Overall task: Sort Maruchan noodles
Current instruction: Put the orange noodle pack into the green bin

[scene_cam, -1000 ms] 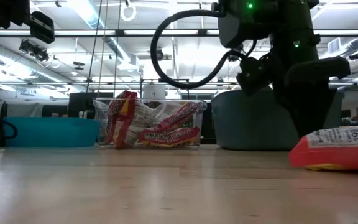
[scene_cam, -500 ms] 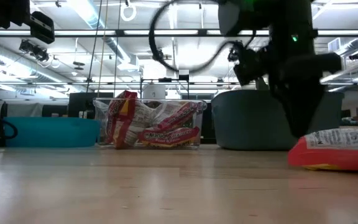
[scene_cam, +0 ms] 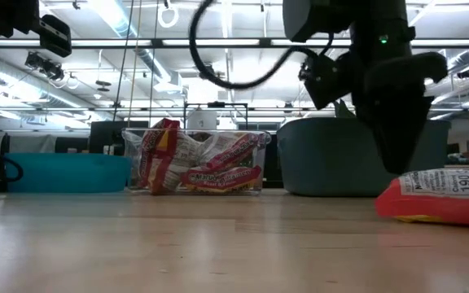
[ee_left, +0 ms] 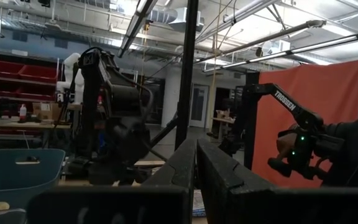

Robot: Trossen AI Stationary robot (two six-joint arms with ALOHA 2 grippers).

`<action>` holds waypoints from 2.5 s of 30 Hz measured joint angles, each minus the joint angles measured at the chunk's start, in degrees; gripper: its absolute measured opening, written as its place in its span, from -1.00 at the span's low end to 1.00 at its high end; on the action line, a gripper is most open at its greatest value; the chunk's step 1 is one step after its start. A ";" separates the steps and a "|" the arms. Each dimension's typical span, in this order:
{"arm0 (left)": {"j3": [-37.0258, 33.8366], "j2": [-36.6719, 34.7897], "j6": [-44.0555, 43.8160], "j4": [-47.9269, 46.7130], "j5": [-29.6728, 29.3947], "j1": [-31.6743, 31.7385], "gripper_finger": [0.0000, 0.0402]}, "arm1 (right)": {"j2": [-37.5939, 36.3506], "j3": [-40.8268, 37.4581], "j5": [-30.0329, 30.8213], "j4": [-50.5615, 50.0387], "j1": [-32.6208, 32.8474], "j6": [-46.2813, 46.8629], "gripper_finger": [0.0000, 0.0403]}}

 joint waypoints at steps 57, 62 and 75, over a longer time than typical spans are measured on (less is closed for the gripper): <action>0.00 0.00 4.52 6.11 -0.42 0.01 -0.89 | -3.08 -12.73 -3.42 3.87 18.64 -1.17 -0.32; -0.01 0.00 4.45 6.09 -0.40 0.01 -0.89 | -3.08 -12.71 -2.92 4.84 18.64 -3.34 -0.71; -0.02 0.00 4.45 6.03 -0.40 0.01 -0.89 | -8.66 -3.92 7.29 -11.58 13.88 -2.85 -0.96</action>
